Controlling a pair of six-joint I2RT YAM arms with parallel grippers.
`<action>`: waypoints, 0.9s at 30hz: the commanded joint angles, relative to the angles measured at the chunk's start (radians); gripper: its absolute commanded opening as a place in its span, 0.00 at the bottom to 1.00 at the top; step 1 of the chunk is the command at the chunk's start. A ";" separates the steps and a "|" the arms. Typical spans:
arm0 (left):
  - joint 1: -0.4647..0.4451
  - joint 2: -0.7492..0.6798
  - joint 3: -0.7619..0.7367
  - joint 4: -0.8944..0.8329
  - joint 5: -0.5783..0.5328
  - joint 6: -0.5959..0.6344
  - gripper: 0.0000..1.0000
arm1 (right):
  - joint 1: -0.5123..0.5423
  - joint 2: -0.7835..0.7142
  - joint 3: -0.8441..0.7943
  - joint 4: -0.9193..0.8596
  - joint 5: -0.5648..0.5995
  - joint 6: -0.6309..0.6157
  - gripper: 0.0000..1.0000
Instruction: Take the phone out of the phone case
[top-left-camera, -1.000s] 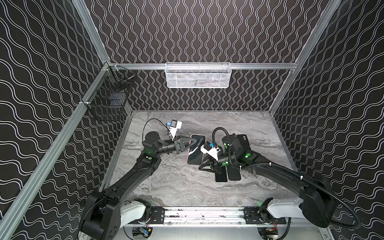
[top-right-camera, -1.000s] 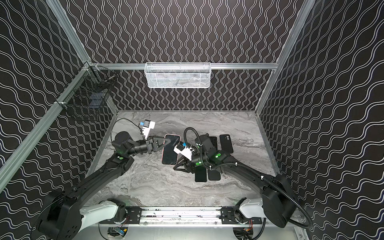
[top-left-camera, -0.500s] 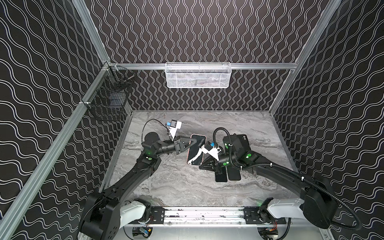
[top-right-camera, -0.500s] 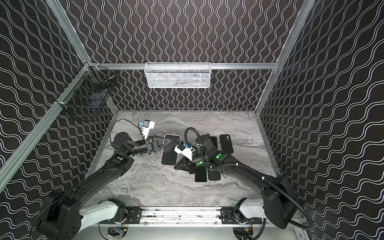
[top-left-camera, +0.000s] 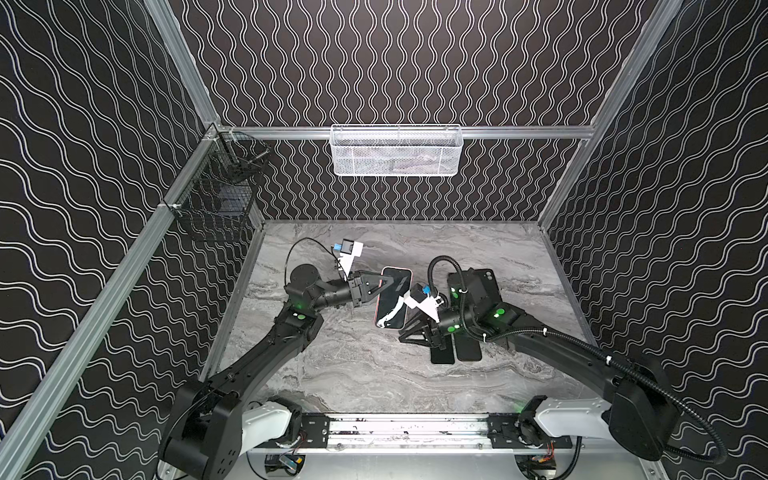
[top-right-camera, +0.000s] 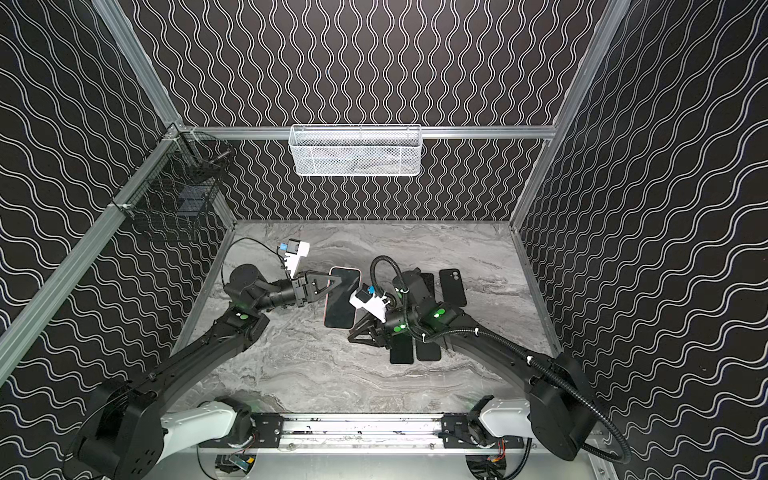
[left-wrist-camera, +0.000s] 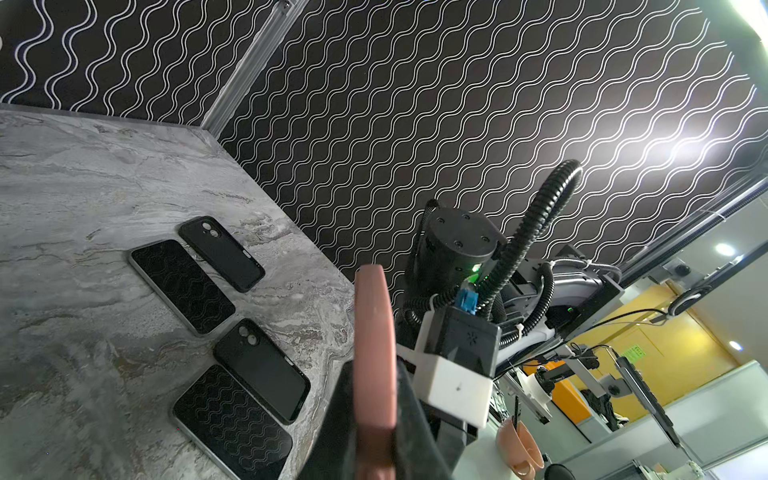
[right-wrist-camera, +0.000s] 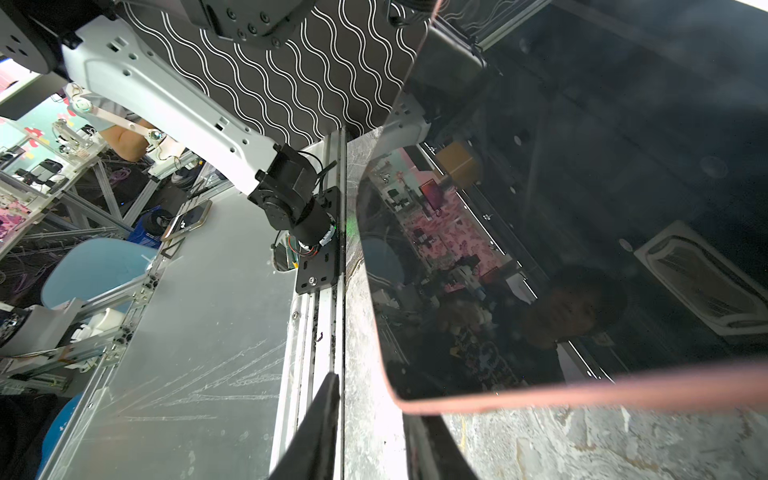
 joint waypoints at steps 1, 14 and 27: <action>-0.005 0.008 0.003 0.042 0.004 -0.010 0.00 | 0.000 0.004 0.017 0.042 -0.032 -0.007 0.29; -0.022 0.013 -0.004 0.060 0.003 -0.013 0.00 | 0.000 0.017 0.029 0.084 -0.058 0.018 0.23; -0.031 0.011 -0.024 0.064 -0.021 -0.018 0.00 | -0.009 -0.020 -0.016 0.171 -0.037 0.072 0.27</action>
